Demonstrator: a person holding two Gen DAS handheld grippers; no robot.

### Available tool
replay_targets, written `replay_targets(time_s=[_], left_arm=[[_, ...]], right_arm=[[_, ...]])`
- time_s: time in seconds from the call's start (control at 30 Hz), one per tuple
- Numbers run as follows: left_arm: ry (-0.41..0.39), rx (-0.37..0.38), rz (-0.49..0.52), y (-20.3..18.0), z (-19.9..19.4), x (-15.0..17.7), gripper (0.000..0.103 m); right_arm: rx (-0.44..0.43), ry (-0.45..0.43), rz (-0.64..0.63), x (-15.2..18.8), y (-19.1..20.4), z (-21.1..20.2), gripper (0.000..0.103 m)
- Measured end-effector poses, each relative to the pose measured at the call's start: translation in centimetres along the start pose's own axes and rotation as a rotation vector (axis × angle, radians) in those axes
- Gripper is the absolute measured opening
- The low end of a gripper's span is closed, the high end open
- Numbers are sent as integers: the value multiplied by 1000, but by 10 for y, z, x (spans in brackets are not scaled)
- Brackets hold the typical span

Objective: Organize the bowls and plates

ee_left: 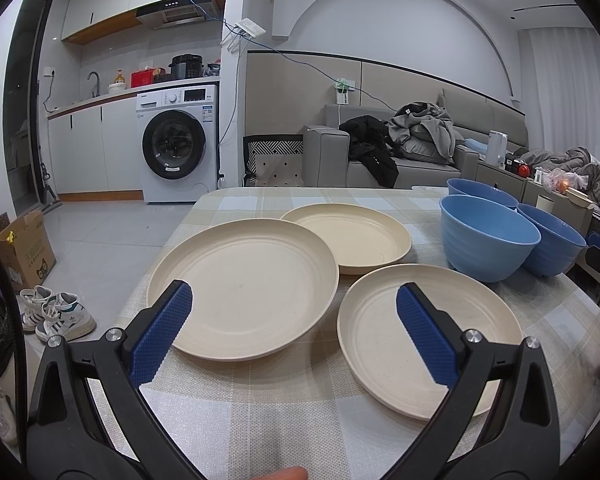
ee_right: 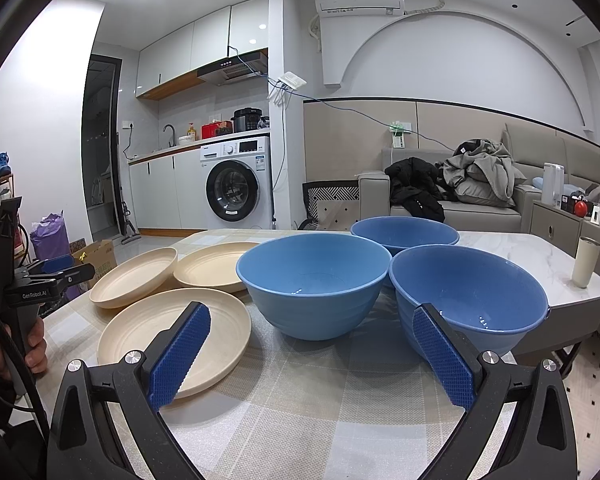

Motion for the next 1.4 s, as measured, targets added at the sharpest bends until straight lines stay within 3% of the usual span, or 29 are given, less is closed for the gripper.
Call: replay_targets(time_s=[1.03, 1.4], left_arm=[[2, 5, 6, 4, -1, -5, 102], [3, 20, -49, 20, -16, -17, 102]], right_arm=[[4, 17, 5, 2, 1, 1, 103], [2, 43, 25, -6, 1, 5, 103]])
Point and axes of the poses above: each gripper's, at about its wrist camera, not at the fingertips, and z roughly the way its jaws point, y to its left, x to its underside, the point moved 4 cm from there along z, roughly the way its jaws point, and after that the axes turned 8 degrees about -x, right-handed, at the moved point
